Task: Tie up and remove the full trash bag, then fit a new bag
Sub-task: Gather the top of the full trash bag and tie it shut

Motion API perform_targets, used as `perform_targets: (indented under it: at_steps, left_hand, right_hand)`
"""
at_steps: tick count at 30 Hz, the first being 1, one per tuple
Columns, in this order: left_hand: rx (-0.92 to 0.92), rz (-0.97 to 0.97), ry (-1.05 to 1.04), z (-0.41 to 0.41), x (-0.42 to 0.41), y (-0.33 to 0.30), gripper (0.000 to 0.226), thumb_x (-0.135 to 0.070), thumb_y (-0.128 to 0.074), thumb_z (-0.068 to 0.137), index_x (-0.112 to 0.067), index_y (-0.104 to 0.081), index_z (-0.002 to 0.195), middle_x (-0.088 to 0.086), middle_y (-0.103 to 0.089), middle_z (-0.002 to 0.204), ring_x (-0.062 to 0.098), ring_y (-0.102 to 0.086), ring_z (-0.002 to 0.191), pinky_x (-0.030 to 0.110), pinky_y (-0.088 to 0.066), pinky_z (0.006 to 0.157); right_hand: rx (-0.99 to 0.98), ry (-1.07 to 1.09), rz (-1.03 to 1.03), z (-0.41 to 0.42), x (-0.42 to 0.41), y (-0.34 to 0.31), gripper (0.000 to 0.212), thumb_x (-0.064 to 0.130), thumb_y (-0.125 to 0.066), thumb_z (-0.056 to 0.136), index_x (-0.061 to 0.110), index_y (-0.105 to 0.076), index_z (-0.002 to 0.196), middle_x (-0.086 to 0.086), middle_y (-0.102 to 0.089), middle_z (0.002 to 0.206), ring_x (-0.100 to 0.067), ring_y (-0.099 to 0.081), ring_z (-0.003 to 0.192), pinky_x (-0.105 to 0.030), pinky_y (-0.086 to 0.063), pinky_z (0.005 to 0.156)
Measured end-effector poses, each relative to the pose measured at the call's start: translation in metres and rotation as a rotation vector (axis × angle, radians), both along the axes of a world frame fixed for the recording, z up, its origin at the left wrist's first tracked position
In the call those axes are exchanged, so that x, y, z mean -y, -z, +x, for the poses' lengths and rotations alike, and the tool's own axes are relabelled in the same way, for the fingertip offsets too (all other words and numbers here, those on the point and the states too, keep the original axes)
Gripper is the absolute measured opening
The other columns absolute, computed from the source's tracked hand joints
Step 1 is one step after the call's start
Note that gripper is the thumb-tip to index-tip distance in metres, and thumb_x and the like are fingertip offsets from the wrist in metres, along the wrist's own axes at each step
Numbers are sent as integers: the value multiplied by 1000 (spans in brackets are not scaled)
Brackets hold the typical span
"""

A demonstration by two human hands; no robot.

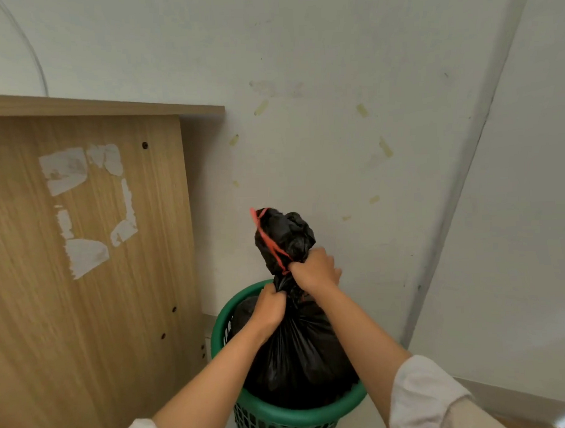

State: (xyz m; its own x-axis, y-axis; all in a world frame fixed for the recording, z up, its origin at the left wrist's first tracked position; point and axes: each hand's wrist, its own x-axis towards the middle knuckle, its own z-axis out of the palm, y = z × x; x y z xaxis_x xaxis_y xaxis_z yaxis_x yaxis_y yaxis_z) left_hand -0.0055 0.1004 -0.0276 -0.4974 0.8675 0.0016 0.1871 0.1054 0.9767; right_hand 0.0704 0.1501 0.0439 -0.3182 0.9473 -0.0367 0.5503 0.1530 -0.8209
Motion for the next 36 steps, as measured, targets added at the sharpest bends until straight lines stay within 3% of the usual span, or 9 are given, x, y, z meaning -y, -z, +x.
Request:
perform_targets:
  at_steps: [5, 9, 15, 20, 23, 26, 29, 33, 36]
  left_hand:
    - [-12, -42, 65, -6, 8, 2, 19, -24, -45, 88, -15, -59, 79, 5, -65, 88, 25, -61, 90, 34, -42, 79]
    - [-49, -32, 205, -6, 10, 0, 37, -55, -57, 83, -30, -68, 108, -8, -71, 106, 9, -64, 101, 29, -47, 94]
    - [-296, -94, 86, -23, 3, 14, 40, -51, -53, 75, -24, -69, 100, -3, -72, 99, 17, -66, 98, 41, -50, 93]
    - [-431, -223, 22, -25, -5, 15, 35, -39, -47, 92, -7, -63, 98, 10, -68, 100, 31, -62, 97, 45, -49, 90]
    - [-526, -288, 5, -16, -4, 5, 34, -37, -44, 97, -6, -59, 105, 13, -65, 108, 33, -59, 102, 41, -46, 92]
    - [-674, -364, 10, -10, -3, -2, 29, -33, -41, 98, -8, -57, 98, 15, -63, 111, 35, -57, 106, 39, -44, 90]
    - [-736, -344, 2, -9, 2, -5, 29, -26, -41, 98, -4, -59, 105, 18, -63, 113, 37, -56, 109, 41, -45, 90]
    - [-655, -97, 6, -15, 13, 3, 18, -14, -42, 91, -10, -60, 89, 12, -66, 98, 31, -60, 97, 39, -48, 83]
    - [-465, 78, 20, -9, 24, 0, 21, -18, -39, 99, -19, -59, 101, 0, -52, 107, 14, -51, 102, 25, -39, 93]
  right_hand:
    - [-194, -37, -186, 3, -11, 21, 27, 16, -52, 82, 9, -66, 103, -16, -67, 107, -33, -63, 99, -47, -51, 92]
    - [-314, -10, -262, 6, -14, 22, 28, 6, -48, 92, 1, -62, 116, -19, -64, 115, -33, -61, 104, -42, -52, 92]
    - [-355, -85, -529, 15, -12, 15, 41, 18, -62, 90, 7, -53, 128, -10, -65, 106, -17, -61, 77, -21, -46, 50]
    - [-484, -114, -382, 33, -34, 9, 107, 13, -73, 80, 30, 4, 152, -10, -35, 150, -27, -41, 132, -47, -43, 99]
    - [-718, 38, 104, 42, -24, -8, 92, 6, -58, 85, 32, -2, 153, -4, -23, 154, -18, -28, 141, -36, -40, 103]
    - [-229, -184, 930, 48, -14, -19, 92, 9, -51, 72, 31, -13, 153, 4, -15, 159, -20, -3, 150, -49, -7, 121]
    - [460, -507, 1319, 45, -20, -4, 95, 27, -55, 68, 35, -12, 153, -1, -7, 163, -36, 8, 148, -62, 4, 116]
    - [752, -501, 1143, 53, -43, 26, 60, 46, -61, 81, 25, -45, 135, -4, -21, 160, -35, 2, 149, -64, 11, 112]
    - [446, -491, 685, 52, -37, 43, 28, 24, -50, 92, 14, -48, 119, -8, -58, 128, -29, -46, 129, -46, -19, 112]
